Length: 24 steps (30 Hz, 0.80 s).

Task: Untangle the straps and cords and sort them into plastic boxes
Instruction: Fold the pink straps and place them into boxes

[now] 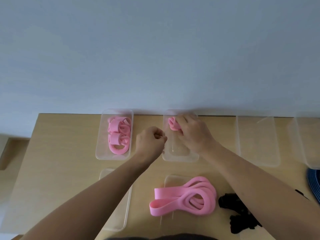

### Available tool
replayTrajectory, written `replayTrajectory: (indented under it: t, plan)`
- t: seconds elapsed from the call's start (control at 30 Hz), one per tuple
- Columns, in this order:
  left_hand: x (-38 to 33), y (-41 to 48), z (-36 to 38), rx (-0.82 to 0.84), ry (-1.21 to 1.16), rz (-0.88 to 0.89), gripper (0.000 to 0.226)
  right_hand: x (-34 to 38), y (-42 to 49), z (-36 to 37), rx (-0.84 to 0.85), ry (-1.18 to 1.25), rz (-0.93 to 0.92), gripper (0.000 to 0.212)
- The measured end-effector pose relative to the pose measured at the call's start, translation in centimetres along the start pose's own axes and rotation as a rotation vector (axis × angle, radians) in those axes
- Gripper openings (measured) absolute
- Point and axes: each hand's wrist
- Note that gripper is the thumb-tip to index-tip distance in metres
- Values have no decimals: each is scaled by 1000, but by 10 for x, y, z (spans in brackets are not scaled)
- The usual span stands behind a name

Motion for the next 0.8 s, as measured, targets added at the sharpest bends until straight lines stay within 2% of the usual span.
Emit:
replayTrajectory:
  t: [0.1,0.17,0.23,0.3,0.37,0.47,0.6,0.7,0.8]
  plan:
    - [-2,1,-1,1,-4,-14,8,0,0,0,-20,-51,-17,9]
    - [-3,-1,-3,9,7,-1,6,0,1,-3,33,-110,8,30]
    - [-5,-5,-6,12,43,33,5,0,1,-5,17,-162,18,22]
    - [-5,-10,-9,-5,73,72,14,2,0,-6,-18,-196,36,20]
    - [-3,-19,-12,-53,89,125,22,3,-2,-7,50,-210,77,16]
    - [3,-35,-20,-88,109,218,27,1,-5,-9,146,-174,165,38]
    - [15,-53,-31,-57,108,269,28,8,-20,-22,90,-103,233,47]
    - [24,-64,-37,-33,105,312,26,22,-45,-34,19,-74,259,41]
    - [35,-75,-41,-5,106,361,24,42,-84,-41,-91,-22,330,19]
Point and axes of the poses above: each hand's wrist, its own y-axis towards the middle knuckle, its own z-axis out of the palm, x = y × z, and after that the axes turned 5 degrees about -x, right-handed
